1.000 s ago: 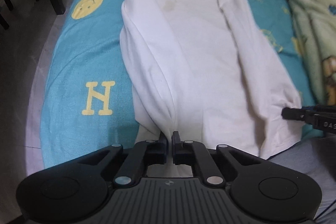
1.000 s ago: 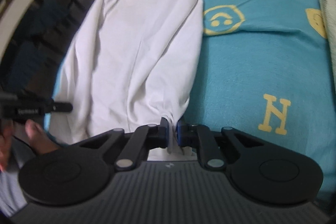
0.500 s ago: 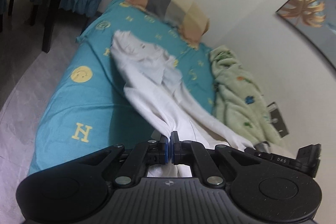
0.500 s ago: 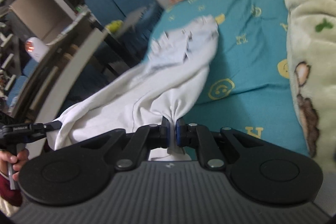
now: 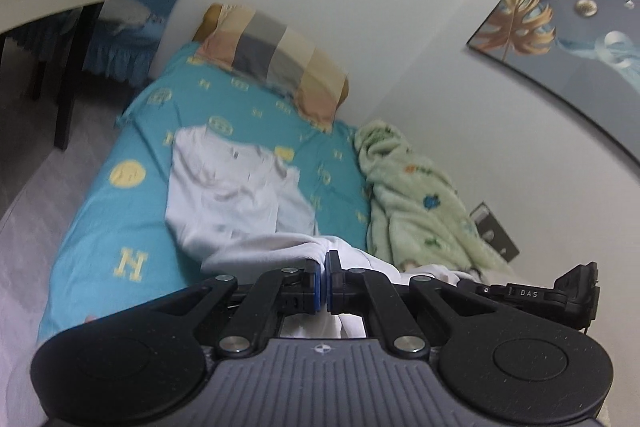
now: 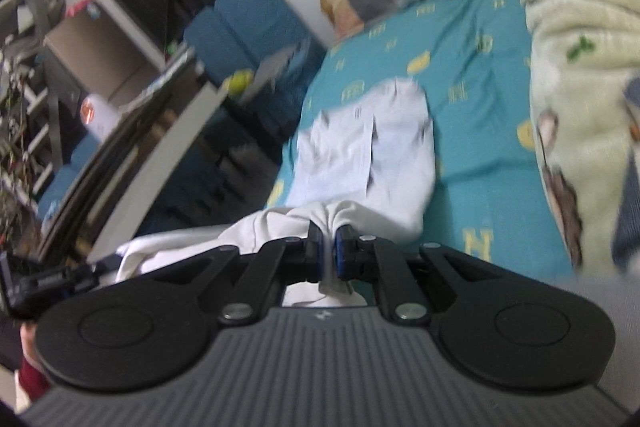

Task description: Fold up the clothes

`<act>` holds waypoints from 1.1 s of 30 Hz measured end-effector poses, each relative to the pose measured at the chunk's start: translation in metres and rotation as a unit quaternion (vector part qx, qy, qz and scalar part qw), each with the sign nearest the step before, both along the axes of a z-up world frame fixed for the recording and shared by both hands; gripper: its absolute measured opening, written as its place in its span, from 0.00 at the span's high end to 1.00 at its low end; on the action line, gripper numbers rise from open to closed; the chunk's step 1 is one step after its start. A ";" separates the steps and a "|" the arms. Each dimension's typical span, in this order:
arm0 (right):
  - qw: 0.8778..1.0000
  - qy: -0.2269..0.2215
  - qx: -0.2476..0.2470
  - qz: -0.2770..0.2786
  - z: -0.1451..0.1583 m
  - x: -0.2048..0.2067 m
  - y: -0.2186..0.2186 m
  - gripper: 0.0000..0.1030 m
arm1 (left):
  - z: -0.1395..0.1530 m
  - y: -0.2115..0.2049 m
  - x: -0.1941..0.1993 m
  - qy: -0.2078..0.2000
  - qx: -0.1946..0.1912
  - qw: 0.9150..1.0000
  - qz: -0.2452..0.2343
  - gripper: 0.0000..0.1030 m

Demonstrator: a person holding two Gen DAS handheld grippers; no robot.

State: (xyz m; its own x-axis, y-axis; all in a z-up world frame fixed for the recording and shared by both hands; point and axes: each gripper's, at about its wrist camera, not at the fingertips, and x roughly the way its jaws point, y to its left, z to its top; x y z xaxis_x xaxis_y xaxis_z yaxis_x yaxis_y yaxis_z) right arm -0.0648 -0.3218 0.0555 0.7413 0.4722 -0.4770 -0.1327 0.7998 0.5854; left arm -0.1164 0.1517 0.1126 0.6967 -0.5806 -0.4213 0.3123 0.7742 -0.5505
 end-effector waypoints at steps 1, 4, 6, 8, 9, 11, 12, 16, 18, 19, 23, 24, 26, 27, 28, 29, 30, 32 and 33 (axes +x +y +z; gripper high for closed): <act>1.000 -0.010 -0.002 -0.008 0.002 0.011 0.001 0.91 | 0.002 -0.001 0.013 -0.009 -0.001 1.000 0.006 0.98; 0.999 -0.038 -0.018 -0.025 0.007 0.049 0.008 0.91 | 0.003 -0.006 0.057 -0.034 -0.001 0.999 0.029 0.98; 0.997 -0.054 -0.038 -0.031 0.005 0.075 0.015 0.91 | -0.002 -0.010 0.089 -0.043 0.002 0.998 0.046 0.98; 0.995 -0.070 -0.058 -0.036 0.000 0.101 0.022 0.91 | -0.010 -0.014 0.121 -0.049 0.012 0.997 0.062 0.98; 0.994 -0.079 -0.066 -0.039 -0.004 0.112 0.026 0.91 | -0.015 -0.017 0.138 -0.051 0.018 0.996 0.070 0.98; 0.991 -0.095 -0.080 -0.044 -0.016 0.135 0.032 0.91 | -0.030 -0.018 0.171 -0.042 0.019 0.995 0.084 0.98; 0.990 -0.097 -0.088 -0.044 -0.023 0.146 0.035 0.91 | -0.039 -0.019 0.187 -0.036 0.019 0.995 0.091 0.98; 0.990 -0.076 -0.112 -0.043 -0.056 0.189 0.044 0.91 | -0.078 -0.022 0.240 -0.012 0.037 0.993 0.110 0.98; 0.988 -0.070 -0.131 -0.040 -0.072 0.207 0.048 0.90 | -0.097 -0.028 0.260 -0.007 0.066 0.992 0.111 0.97; 0.988 -0.063 -0.137 -0.039 -0.081 0.215 0.049 0.90 | -0.108 -0.031 0.270 -0.002 0.079 0.991 0.110 0.97; 0.987 -0.029 -0.155 -0.036 -0.121 0.246 0.052 0.90 | -0.151 -0.041 0.306 0.029 0.120 0.987 0.104 0.97; 0.986 -0.020 -0.160 -0.035 -0.130 0.252 0.052 0.90 | -0.161 -0.042 0.314 0.037 0.123 0.986 0.103 0.97; 0.985 -0.010 -0.169 -0.028 -0.142 0.262 0.052 0.90 | -0.178 -0.046 0.329 0.049 0.135 0.984 0.103 0.97; 0.984 -0.006 -0.174 -0.025 -0.148 0.267 0.052 0.90 | -0.185 -0.047 0.335 0.054 0.139 0.983 0.104 0.97; 0.984 -0.004 -0.175 -0.023 -0.150 0.268 0.053 0.90 | -0.193 -0.048 0.340 0.057 0.142 0.983 0.105 0.97; 0.985 -0.004 -0.174 -0.021 -0.152 0.269 0.053 0.89 | -0.199 -0.049 0.344 0.064 0.145 0.982 0.106 0.97; 0.985 -0.004 -0.173 -0.020 -0.153 0.269 0.053 0.89 | -0.204 -0.048 0.346 0.071 0.146 0.981 0.107 0.97; 0.985 -0.005 -0.170 -0.019 -0.152 0.268 0.053 0.88 | -0.206 -0.049 0.346 0.072 0.147 0.981 0.105 0.97; 0.986 -0.004 -0.167 -0.019 -0.151 0.269 0.052 0.87 | -0.205 -0.048 0.345 0.073 0.146 0.981 0.105 0.96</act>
State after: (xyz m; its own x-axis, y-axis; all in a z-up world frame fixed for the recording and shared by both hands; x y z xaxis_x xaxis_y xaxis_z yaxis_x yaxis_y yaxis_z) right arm 0.2043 -0.2693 -0.0956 0.7600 0.2610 -0.5952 -0.1026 0.9525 0.2866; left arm 0.2285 0.1033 -0.0921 0.7078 -0.2707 -0.6525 0.0640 0.9444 -0.3224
